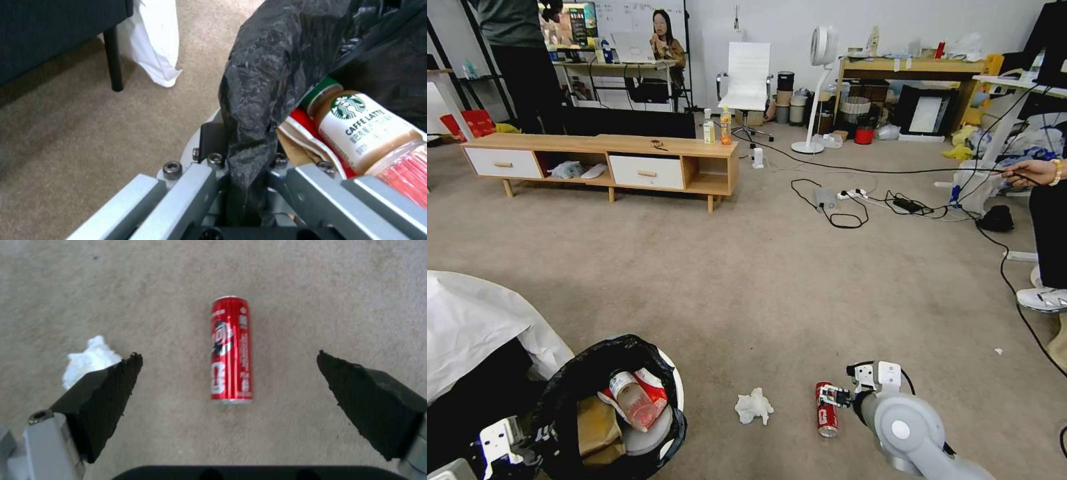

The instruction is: Pick up the trash bin and place the garbage on the floor into it.

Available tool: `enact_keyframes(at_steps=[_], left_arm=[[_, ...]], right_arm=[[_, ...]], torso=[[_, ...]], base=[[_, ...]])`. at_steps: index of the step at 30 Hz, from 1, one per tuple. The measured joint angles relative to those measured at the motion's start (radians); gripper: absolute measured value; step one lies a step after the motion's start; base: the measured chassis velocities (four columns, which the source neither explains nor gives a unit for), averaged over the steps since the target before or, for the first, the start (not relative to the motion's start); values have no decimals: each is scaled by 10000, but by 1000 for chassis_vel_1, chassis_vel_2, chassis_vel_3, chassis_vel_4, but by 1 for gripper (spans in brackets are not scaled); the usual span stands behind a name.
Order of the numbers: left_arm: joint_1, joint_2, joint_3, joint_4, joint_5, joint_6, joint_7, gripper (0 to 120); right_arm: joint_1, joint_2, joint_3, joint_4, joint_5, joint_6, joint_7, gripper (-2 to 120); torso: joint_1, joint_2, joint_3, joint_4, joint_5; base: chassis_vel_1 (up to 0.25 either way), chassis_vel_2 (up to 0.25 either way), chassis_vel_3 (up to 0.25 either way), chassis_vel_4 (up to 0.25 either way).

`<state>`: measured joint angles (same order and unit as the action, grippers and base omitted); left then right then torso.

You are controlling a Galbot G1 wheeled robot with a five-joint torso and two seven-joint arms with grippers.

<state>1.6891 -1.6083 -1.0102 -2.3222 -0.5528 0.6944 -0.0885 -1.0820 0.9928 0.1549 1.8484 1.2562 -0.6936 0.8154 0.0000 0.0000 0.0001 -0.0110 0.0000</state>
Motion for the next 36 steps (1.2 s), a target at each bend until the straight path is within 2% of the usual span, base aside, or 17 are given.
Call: enact_keyframes(at_steps=[18,36], left_arm=[[-171,51,96,513,151,-71,74,2],[-242,77,169,800,243,-151,106,2]], right_arm=[[1023,799,-529,-3558,-1462,543,-1696,99],[1224,1280,-883,-4364,-2170,826,-2368,96]], torso=[[0,0,-1,1,1],[0,0,-1,0,-2]], base=[[0,0,0,0],[0,0,0,0]])
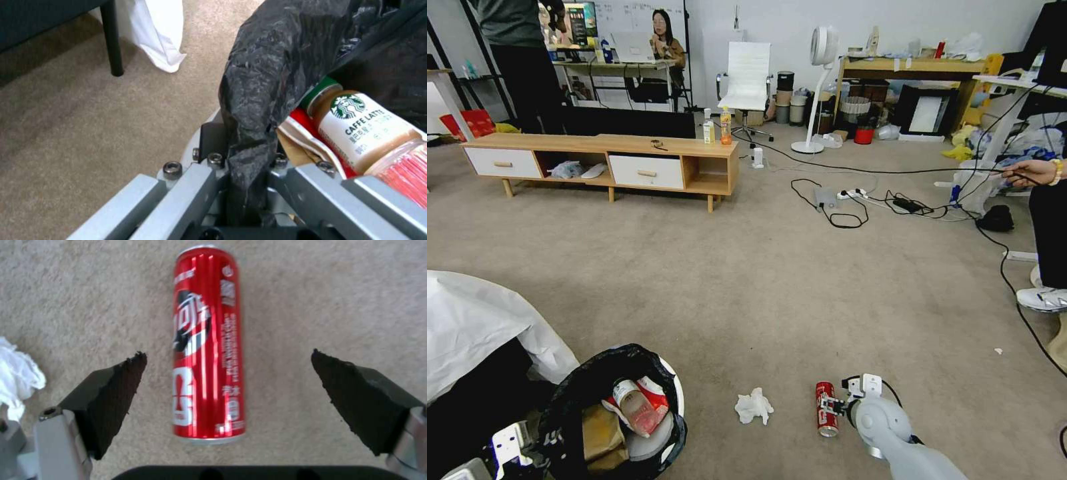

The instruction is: Pick up the trash bin and place the garbage on the floor into it.

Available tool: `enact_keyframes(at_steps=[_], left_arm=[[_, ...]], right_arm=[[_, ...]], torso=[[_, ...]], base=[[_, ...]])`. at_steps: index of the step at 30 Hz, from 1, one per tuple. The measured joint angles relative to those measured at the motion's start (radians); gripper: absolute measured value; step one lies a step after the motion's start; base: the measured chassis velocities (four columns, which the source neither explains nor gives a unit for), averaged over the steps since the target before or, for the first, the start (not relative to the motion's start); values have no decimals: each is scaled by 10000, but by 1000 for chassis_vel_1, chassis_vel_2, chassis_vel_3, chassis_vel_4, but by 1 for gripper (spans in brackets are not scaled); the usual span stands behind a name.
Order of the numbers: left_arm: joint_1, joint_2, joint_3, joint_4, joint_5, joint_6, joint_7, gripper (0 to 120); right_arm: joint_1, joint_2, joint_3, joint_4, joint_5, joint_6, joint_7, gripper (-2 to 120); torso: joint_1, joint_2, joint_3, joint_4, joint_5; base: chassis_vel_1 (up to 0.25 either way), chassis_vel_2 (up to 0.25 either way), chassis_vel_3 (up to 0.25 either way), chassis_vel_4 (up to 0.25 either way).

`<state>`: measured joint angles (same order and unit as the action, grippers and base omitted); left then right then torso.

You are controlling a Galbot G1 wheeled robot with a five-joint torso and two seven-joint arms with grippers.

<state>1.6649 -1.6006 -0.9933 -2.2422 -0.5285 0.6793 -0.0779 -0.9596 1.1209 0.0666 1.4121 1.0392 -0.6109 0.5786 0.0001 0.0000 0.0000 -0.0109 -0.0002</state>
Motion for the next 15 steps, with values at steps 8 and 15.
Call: enact_keyframes(at_steps=[8,15], left_arm=[[-5,46,-2,90,-3,-23,18,2],[3,81,-7,106,-29,-35,27,2]], right_arm=[[175,303,-283,-325,-205,105,-112,96],[356,505,-380,-766,-373,183,-263,95]], torso=[[0,0,0,0,1],[0,0,0,-1,0]], base=[[0,0,0,0],[0,0,0,0]])
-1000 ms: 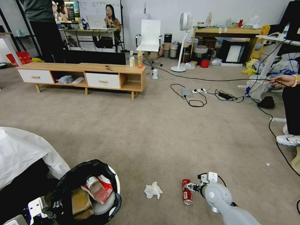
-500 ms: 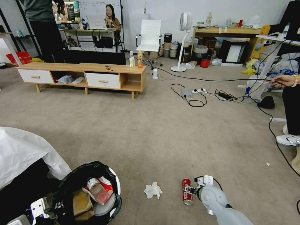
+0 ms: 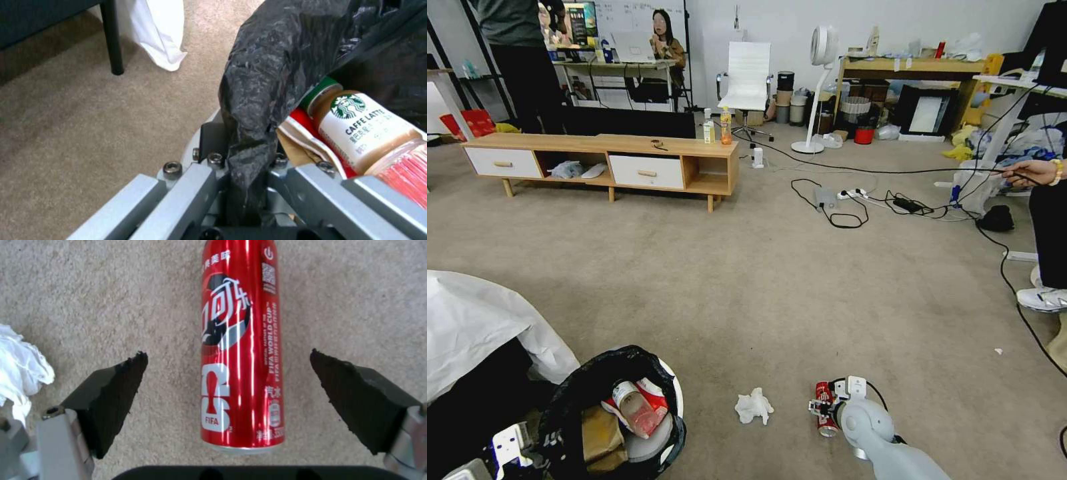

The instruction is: Pick up the trash bin and place the garbage on the floor into it.

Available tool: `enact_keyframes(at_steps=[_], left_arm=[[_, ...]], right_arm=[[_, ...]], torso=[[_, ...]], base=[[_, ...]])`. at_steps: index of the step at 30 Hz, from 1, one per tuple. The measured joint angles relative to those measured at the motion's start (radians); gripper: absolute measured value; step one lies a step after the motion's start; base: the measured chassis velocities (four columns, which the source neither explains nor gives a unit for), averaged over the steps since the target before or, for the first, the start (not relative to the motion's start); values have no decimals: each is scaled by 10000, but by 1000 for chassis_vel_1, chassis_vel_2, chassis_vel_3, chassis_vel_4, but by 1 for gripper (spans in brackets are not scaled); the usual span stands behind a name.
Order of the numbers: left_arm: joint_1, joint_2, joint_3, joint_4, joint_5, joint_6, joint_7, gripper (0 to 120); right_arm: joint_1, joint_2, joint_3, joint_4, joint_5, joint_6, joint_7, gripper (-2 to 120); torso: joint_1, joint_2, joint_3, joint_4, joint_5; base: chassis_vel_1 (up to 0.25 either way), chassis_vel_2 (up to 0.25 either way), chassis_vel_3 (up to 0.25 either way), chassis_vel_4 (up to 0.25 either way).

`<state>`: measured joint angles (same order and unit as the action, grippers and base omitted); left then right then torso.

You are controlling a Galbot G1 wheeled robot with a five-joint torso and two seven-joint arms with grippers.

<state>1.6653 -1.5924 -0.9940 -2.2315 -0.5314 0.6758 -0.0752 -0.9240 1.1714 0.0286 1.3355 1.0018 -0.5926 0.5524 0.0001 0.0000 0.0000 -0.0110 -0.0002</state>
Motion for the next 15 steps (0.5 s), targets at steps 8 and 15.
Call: enact_keyframes(at_steps=[8,15], left_arm=[[43,4,16,6,0,-12,3,2],[30,-9,76,87,37,-70,13,2]], right_arm=[[167,238,-66,-493,-228,117,-143,95],[297,423,-96,-981,-461,228,-315,93]], torso=[[0,0,0,1,2],[0,1,0,1,2]], base=[[0,0,0,0],[0,0,0,0]])
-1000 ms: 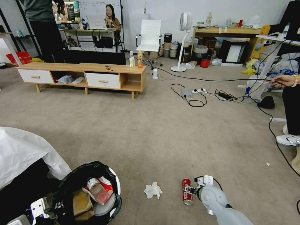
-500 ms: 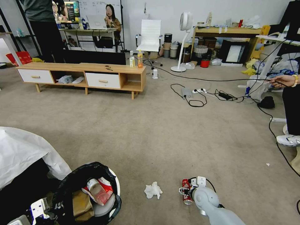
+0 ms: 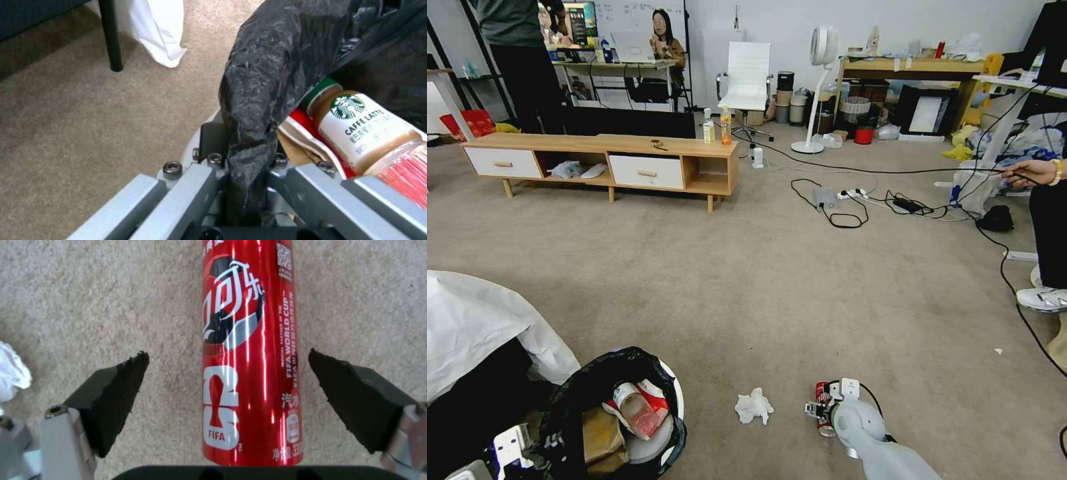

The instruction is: Pick up the trash bin and place the garbage on the floor into it.

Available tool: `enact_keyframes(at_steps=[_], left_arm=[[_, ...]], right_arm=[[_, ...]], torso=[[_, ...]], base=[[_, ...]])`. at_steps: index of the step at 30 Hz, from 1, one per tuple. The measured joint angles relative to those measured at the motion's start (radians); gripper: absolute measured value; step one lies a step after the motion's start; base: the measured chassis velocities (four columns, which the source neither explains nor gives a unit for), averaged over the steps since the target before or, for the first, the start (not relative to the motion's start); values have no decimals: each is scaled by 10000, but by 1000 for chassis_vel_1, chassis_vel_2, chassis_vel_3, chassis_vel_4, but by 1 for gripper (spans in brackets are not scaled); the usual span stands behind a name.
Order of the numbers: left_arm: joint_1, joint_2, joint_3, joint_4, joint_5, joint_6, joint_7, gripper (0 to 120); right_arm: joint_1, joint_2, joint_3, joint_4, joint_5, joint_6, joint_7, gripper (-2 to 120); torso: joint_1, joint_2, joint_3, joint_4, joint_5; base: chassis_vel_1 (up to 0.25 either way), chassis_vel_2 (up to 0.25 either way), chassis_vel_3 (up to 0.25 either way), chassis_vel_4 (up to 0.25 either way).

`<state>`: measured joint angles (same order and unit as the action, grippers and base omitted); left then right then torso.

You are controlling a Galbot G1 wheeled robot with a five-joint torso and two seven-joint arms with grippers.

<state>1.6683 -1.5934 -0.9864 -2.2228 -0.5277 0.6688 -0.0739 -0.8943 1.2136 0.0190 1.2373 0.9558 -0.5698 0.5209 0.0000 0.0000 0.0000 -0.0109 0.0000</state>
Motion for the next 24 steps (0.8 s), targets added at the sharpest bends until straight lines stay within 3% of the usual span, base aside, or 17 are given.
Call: enact_keyframes(at_steps=[4,14,24], left_arm=[[-5,-3,6,28,10,-19,3,2],[-69,7,41,121,20,-30,12,2],[-101,1,59,161,34,-35,13,2]], right_arm=[[45,47,-3,-167,-91,35,-54,92],[114,161,-92,-621,-380,228,-205,54],[58,139,-167,-665,-538,344,-293,30]], torso=[[0,0,0,-1,-1],[0,0,0,-1,0],[0,0,-1,0,-2]], base=[[0,0,0,0],[0,0,0,0],[0,0,0,0]])
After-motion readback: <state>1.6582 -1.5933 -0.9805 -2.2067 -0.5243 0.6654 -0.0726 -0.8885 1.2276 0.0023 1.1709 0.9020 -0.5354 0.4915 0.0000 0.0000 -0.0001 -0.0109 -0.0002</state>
